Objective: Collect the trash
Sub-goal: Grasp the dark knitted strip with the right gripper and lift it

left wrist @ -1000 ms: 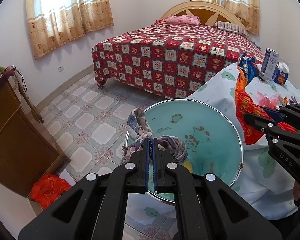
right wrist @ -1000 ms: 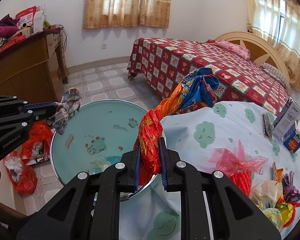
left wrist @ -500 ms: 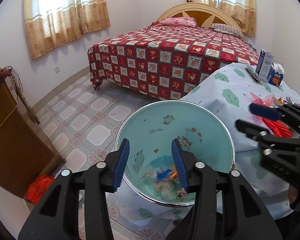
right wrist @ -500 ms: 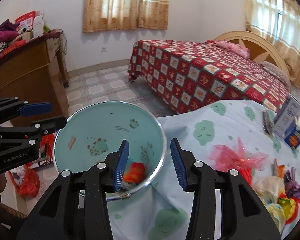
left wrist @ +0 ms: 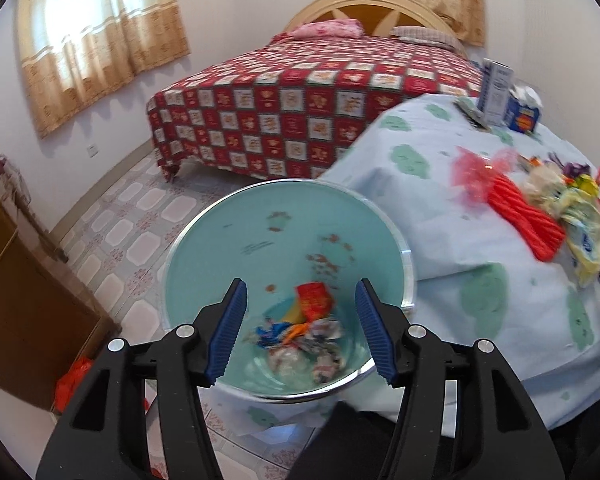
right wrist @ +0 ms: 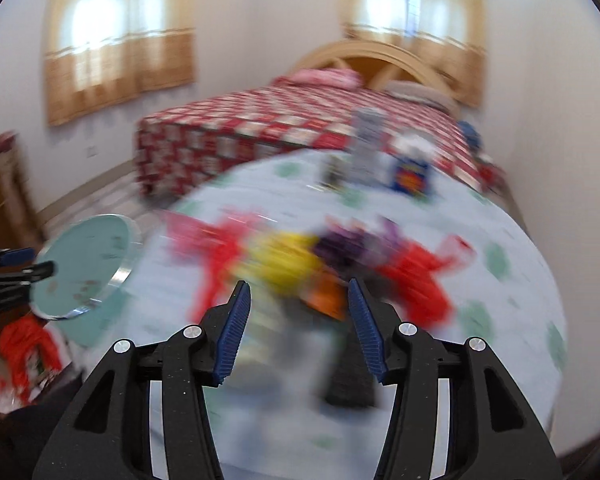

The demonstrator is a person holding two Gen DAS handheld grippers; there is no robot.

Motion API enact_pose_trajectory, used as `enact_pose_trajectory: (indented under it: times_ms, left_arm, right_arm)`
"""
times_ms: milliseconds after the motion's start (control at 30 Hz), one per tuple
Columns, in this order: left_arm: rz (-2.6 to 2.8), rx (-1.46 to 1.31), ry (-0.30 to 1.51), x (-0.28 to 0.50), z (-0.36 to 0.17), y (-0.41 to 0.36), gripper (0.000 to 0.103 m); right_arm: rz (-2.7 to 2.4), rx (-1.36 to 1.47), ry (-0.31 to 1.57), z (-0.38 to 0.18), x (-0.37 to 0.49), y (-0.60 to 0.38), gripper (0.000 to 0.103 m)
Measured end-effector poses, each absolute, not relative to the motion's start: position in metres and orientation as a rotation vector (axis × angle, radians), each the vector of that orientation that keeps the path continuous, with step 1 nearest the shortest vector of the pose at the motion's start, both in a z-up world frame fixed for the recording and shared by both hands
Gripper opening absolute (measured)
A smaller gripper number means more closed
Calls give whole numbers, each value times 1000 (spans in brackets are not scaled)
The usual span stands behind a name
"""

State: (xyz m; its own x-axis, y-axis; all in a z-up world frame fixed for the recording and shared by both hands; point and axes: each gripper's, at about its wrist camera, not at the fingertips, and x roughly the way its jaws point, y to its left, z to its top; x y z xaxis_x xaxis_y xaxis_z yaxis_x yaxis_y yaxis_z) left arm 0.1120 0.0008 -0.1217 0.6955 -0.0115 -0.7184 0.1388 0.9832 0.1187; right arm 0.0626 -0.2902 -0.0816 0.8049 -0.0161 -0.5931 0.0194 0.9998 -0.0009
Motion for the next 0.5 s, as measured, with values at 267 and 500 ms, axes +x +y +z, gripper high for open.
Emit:
enact_pose_trajectory:
  times_ms: [267,500]
  left_arm:
    - [-176,213,791,111,-120,-73,56]
    - [-195,192,805,115,-123,-94,56]
  right_arm:
    - [-52,92,704,-109,56,-332,45]
    - [-35,125,751,-119,70,-335,41]
